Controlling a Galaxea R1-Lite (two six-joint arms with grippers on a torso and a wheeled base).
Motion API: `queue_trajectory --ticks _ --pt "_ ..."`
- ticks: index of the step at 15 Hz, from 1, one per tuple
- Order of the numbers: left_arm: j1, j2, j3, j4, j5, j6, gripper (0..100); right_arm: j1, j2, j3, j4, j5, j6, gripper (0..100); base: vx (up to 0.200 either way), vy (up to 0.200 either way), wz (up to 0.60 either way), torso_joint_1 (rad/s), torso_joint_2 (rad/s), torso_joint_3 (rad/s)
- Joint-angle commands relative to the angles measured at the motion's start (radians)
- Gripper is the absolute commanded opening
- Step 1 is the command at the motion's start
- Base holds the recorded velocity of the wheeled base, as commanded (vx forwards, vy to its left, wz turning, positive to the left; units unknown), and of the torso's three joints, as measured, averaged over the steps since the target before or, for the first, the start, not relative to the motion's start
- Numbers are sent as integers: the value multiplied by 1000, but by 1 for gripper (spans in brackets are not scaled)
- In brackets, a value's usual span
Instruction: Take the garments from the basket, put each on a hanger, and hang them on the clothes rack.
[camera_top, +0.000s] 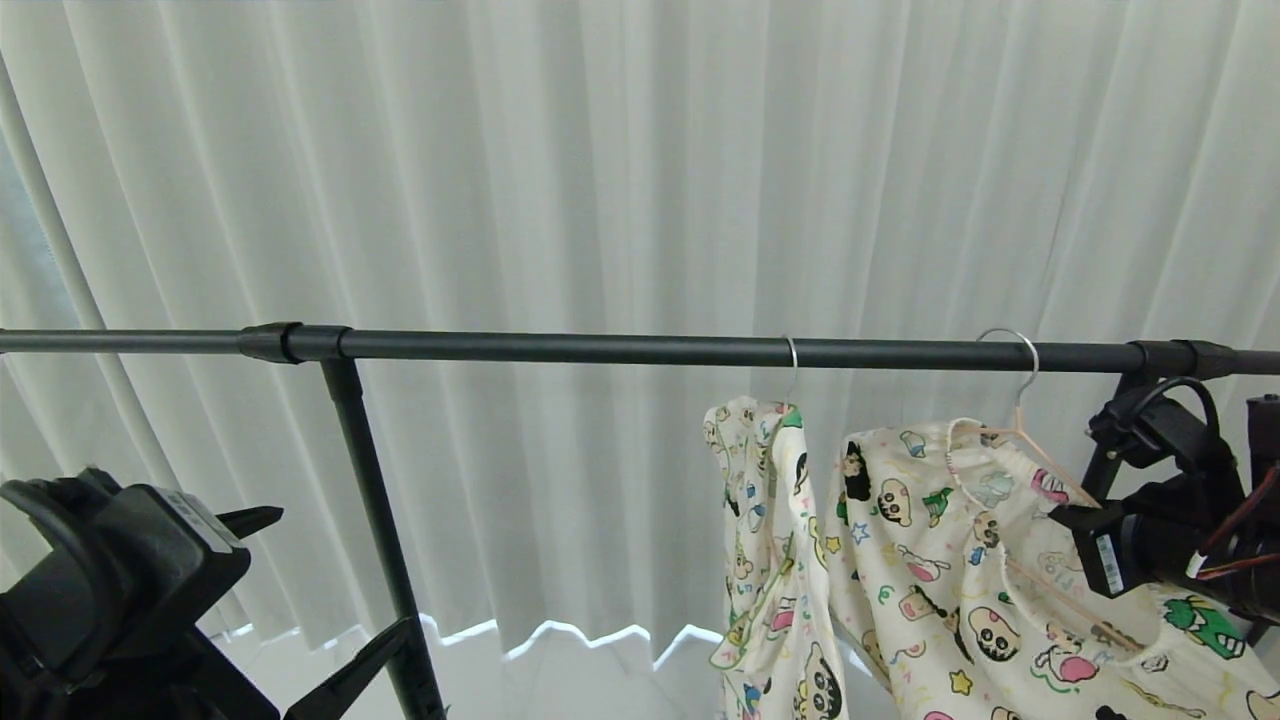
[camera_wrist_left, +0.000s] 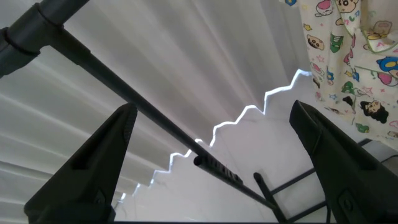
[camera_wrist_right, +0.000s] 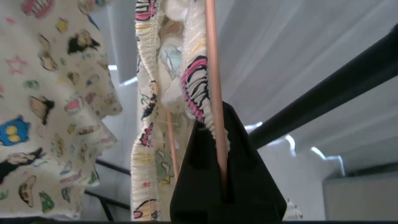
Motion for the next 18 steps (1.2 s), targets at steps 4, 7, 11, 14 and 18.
queue_trajectory --ticks 4,7,11,14,18 --pt "-2 1 1 0 0 0 100 1 15 11 -4 -2 0 0 0 0 0 0 0 0" --pt "-2 -2 1 0 0 2 100 7 11 13 -32 -11 0 100 0 0 0 0 0 0" --pt "8 -60 53 0 6 -3 100 7 -124 94 -32 1 37 100 0 0 0 0 0 0" --pt "189 -132 124 0 36 -3 100 5 -282 129 -33 46 152 100 0 0 0 0 0 0" --pt "532 -289 276 1 32 -9 100 -53 -436 140 -38 46 244 100 0 0 0 0 0 0"
